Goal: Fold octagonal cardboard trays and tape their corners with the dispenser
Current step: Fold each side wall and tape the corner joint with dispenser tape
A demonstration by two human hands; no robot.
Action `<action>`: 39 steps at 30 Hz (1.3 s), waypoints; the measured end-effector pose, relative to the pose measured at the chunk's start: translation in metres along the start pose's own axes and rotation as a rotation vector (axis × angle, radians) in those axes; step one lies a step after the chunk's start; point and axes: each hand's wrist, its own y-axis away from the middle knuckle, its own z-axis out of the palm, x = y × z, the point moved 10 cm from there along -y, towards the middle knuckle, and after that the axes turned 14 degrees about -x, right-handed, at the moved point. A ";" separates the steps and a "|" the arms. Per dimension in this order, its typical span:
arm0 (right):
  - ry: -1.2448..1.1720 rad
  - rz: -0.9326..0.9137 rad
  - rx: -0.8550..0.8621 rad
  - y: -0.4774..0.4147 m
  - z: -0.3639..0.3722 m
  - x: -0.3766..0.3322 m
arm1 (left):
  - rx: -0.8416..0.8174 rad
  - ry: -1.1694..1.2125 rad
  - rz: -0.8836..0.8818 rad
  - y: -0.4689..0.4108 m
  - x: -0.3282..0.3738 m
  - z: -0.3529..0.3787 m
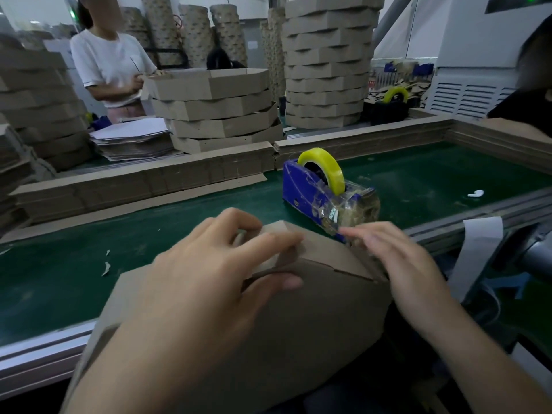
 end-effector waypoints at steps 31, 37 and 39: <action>0.153 0.566 -0.080 -0.107 -0.071 0.093 | -0.130 0.024 0.078 -0.013 -0.003 0.033; -0.400 0.567 0.095 -0.101 -0.067 0.104 | -0.129 0.065 0.048 -0.015 -0.009 0.033; -0.502 0.553 0.109 -0.100 -0.067 0.103 | -0.135 0.073 0.040 -0.015 -0.011 0.033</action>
